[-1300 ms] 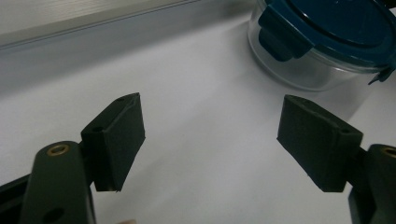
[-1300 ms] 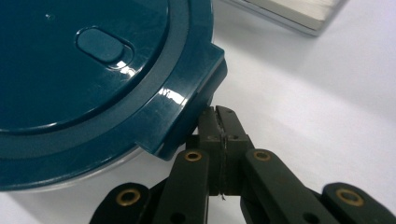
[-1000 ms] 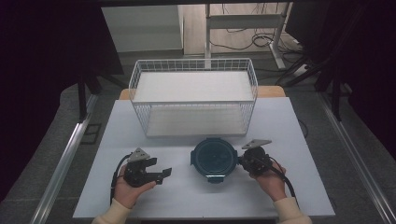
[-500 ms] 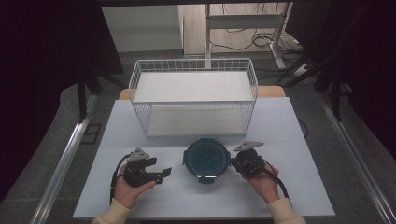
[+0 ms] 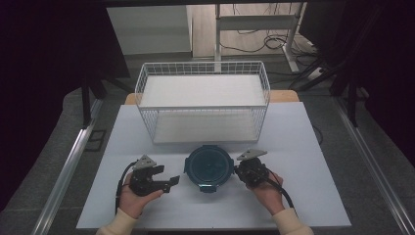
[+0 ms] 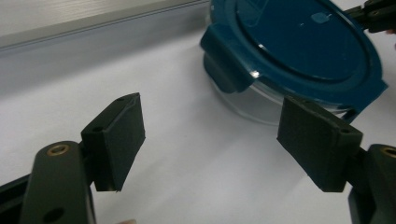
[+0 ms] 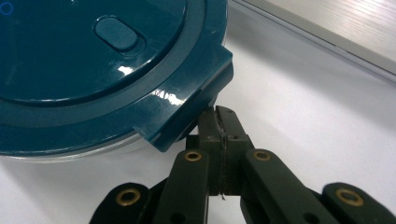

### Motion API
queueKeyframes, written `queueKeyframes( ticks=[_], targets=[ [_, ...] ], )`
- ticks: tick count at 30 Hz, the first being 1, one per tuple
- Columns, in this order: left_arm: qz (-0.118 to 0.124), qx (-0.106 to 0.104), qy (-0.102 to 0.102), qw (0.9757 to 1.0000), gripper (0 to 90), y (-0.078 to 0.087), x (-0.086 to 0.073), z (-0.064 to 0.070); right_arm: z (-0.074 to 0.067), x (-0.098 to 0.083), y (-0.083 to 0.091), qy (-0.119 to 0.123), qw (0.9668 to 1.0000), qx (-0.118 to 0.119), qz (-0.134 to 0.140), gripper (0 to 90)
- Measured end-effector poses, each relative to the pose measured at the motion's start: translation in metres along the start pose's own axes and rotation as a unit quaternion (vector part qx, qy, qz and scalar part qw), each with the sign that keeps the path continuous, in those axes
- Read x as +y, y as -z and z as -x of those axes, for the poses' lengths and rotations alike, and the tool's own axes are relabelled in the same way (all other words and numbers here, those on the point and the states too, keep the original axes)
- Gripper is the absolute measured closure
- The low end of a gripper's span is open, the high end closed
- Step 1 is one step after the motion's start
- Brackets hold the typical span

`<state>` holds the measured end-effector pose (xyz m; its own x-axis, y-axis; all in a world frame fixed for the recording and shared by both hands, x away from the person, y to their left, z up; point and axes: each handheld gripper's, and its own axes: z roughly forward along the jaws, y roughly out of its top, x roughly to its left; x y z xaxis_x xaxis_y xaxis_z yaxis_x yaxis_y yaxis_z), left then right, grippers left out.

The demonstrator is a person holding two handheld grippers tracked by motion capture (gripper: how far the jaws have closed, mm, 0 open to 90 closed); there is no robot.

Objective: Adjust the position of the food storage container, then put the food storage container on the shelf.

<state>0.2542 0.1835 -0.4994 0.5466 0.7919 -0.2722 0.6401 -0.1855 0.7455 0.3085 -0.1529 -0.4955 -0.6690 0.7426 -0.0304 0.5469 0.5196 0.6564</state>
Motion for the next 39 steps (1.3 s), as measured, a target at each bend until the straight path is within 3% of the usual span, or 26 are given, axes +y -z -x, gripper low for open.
queueKeyframes(
  ticks=[6, 9, 15, 17, 20, 24, 26, 30, 39],
  targets=[
    [0.006, -0.003, 0.004, 1.0000, 22.2, 0.003, 0.001, -0.002, 0.001, 0.001, -0.001, 0.000, 0.9999, 0.010, 0.008, 89.9],
    [0.009, -0.001, 0.005, 0.9999, 22.1, 0.005, 0.001, -0.003, 0.007, -0.001, 0.009, -0.010, 0.9993, 0.023, 0.028, 89.9],
    [0.010, 0.002, 0.007, 0.9999, 22.2, 0.006, 0.001, -0.004, 0.016, -0.009, 0.031, -0.034, 0.9970, 0.026, 0.066, 88.6],
    [0.011, 0.003, 0.007, 0.9999, 22.2, 0.006, 0.001, -0.004, 0.020, -0.015, 0.035, -0.040, 0.9961, 0.031, 0.072, 78.3],
    [0.010, 0.004, 0.009, 0.9999, 22.2, 0.005, 0.001, -0.005, 0.028, -0.022, 0.039, -0.072, 0.9931, 0.032, 0.087, 51.4],
    [0.012, 0.004, 0.010, 0.9999, 22.2, 0.006, 0.001, -0.005, 0.037, -0.026, 0.042, -0.118, 0.9861, 0.053, 0.105, 35.2],
    [0.013, 0.006, 0.009, 0.9999, 22.2, 0.007, 0.001, -0.005, 0.038, -0.026, 0.042, -0.126, 0.9840, 0.061, 0.110, 31.7],
    [0.016, 0.005, 0.007, 0.9998, 22.1, 0.009, 0.002, -0.004, 0.034, -0.025, 0.040, -0.125, 0.9840, 0.070, 0.106, 25.3],
    [0.017, 0.002, 0.012, 0.9998, 21.8, 0.009, 0.004, -0.005, 0.031, -0.026, 0.037, -0.137, 0.9825, 0.085, 0.093, 20.7]
  ],
)
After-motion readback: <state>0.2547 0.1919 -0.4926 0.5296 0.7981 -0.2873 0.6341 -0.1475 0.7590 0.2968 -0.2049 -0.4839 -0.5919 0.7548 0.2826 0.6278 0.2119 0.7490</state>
